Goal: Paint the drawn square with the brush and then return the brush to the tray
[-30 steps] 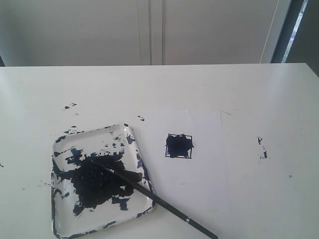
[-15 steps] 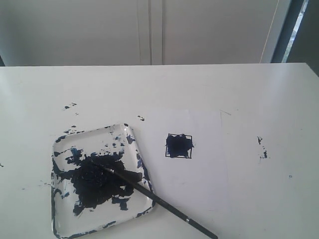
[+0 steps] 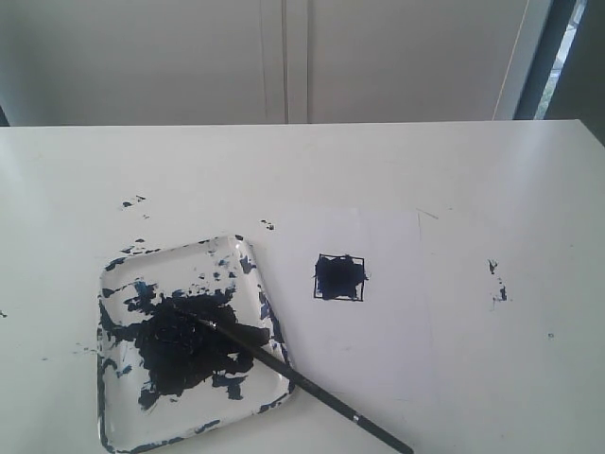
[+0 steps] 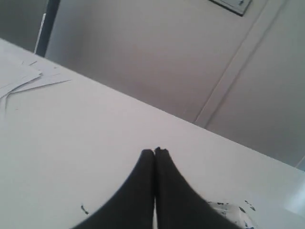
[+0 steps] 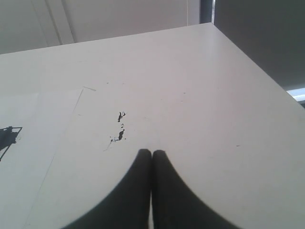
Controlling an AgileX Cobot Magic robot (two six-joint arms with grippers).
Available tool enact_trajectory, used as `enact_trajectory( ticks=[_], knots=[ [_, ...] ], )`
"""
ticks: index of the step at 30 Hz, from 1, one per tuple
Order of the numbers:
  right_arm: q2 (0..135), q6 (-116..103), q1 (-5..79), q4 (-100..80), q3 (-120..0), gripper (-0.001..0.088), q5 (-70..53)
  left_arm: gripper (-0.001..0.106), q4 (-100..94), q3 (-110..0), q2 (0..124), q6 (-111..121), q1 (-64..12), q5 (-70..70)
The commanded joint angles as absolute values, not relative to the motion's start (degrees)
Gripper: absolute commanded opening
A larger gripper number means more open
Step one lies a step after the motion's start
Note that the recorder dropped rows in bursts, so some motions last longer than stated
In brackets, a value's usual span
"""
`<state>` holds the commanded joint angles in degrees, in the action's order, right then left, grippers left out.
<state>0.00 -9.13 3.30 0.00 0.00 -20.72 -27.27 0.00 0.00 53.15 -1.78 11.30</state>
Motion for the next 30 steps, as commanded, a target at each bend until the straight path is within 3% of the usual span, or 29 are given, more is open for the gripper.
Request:
enact_trajectory(
  ticks=[9, 24, 30],
  knots=[
    [0.0, -9.1, 3.3, 0.0, 0.0, 0.0000, -20.7, 0.000, -22.6, 0.0, 0.0, 38.6, -1.8, 9.2],
    [0.0, -9.1, 3.3, 0.0, 0.0, 0.0000, -20.7, 0.000, -5.5, 0.0, 0.0, 8.9, -1.8, -13.9],
    [0.0, -9.1, 3.3, 0.0, 0.0, 0.0000, -20.7, 0.000, -5.2, 0.0, 0.0, 2.1, -1.8, -13.5]
  ],
)
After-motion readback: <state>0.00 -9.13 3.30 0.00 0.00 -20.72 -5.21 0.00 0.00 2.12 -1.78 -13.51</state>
